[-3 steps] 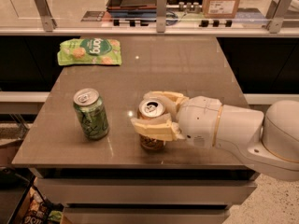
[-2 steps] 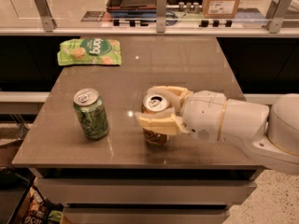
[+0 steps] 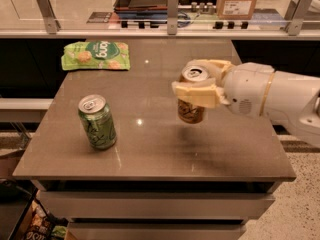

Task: Move orange can near green rice chip bag

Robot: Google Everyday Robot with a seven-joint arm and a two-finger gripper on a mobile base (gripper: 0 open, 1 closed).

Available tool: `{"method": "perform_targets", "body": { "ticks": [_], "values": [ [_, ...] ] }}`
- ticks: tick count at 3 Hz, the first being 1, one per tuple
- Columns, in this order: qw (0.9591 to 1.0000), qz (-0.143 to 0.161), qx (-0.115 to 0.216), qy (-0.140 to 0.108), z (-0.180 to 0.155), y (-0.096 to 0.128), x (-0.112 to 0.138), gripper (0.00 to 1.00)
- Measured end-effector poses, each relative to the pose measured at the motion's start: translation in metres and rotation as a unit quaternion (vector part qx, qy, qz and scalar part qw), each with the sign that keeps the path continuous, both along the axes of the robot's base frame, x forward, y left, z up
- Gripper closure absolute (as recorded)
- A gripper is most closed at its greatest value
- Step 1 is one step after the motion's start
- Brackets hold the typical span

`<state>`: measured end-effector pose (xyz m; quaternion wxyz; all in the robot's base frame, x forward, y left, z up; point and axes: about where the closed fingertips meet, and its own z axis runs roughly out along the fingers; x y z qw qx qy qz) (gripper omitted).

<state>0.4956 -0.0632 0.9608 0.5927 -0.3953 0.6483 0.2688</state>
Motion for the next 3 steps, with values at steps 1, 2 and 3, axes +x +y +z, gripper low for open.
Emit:
{"method": "perform_targets", "body": {
  "ticks": [1,2,3],
  "values": [
    [0.9992,-0.034,0.018,0.01,0.023,-0.031,0.04,1.0],
    [0.9982,-0.051,0.027,0.018,0.043,-0.049,0.085,1.0],
    [0.9981,-0.057,0.021,0.013,0.062,-0.043,0.136,1.0]
  ]
}}
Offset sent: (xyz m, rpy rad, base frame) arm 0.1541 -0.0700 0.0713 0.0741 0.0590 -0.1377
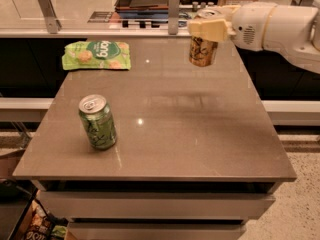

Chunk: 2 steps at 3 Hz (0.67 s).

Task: Move orange can near green rice chip bag

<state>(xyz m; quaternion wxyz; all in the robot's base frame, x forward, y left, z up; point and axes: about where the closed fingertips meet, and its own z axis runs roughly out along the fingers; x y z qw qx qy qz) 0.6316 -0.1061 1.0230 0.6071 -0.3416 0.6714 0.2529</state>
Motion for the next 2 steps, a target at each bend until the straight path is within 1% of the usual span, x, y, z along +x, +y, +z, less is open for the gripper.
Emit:
{"method": "perform_targets", "body": {
  "ticks": [1,2],
  "values": [
    [0.9999,-0.003,-0.013,-0.01,0.011,0.02,0.046,1.0],
    [0.999,-0.014,-0.032,-0.027,0.012,0.045,0.079,1.0]
  ]
}}
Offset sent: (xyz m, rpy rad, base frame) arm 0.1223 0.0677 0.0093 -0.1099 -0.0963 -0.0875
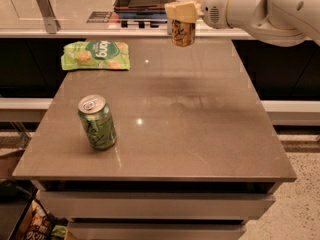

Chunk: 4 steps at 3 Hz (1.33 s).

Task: Move orange can near green rice chip bag

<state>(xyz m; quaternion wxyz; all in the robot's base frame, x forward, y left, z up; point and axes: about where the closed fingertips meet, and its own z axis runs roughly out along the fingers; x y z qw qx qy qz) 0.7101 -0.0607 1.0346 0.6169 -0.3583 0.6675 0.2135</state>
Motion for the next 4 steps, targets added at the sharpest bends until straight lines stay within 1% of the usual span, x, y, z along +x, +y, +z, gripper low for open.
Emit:
{"method": "perform_targets", "body": {
  "ticks": [1,2,3,4],
  "values": [
    [0.9997,-0.015,-0.006,-0.018,-0.008,0.021,0.028,1.0],
    [0.9992,-0.023,0.008,-0.033,-0.021,0.037,0.056,1.0],
    [0.9988,-0.018,0.029,-0.036,-0.036,0.05,0.077,1.0],
    [0.9988,0.004,0.045,-0.017,-0.051,0.067,0.09,1.0]
  ]
}}
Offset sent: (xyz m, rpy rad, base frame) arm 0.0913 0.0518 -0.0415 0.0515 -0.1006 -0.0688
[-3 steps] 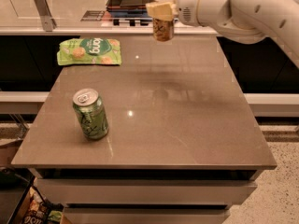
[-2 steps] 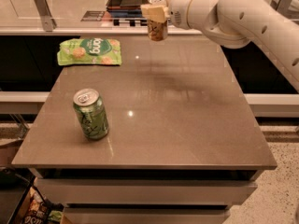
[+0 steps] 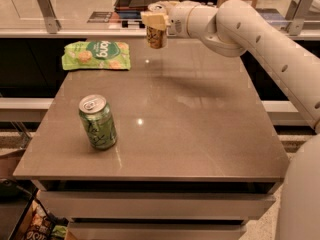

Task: Move orange can near green rice chip bag

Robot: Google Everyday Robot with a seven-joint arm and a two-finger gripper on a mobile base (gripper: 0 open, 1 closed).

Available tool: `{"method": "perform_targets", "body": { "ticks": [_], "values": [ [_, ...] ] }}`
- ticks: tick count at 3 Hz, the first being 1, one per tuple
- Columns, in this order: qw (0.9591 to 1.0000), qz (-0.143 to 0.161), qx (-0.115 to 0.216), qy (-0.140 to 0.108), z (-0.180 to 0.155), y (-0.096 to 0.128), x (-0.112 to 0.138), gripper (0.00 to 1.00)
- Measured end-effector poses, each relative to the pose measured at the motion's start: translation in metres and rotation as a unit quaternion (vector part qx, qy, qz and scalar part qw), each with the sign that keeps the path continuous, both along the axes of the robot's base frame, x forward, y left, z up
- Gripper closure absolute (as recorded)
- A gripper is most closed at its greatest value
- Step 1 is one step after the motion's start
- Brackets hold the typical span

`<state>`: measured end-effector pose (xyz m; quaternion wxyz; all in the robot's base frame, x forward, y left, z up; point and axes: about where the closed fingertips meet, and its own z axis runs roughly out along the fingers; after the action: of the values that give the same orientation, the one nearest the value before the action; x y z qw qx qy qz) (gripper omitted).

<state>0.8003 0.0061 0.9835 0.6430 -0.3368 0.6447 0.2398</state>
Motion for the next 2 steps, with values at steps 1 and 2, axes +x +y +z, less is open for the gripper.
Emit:
{"method": "perform_targets", "body": {
  "ticks": [1,2],
  "values": [
    [0.9992,0.028,0.004,0.029,-0.014,0.014,0.005,1.0],
    [0.9978,0.047,0.009,0.046,-0.025,0.028,0.007,1.0]
  ]
}}
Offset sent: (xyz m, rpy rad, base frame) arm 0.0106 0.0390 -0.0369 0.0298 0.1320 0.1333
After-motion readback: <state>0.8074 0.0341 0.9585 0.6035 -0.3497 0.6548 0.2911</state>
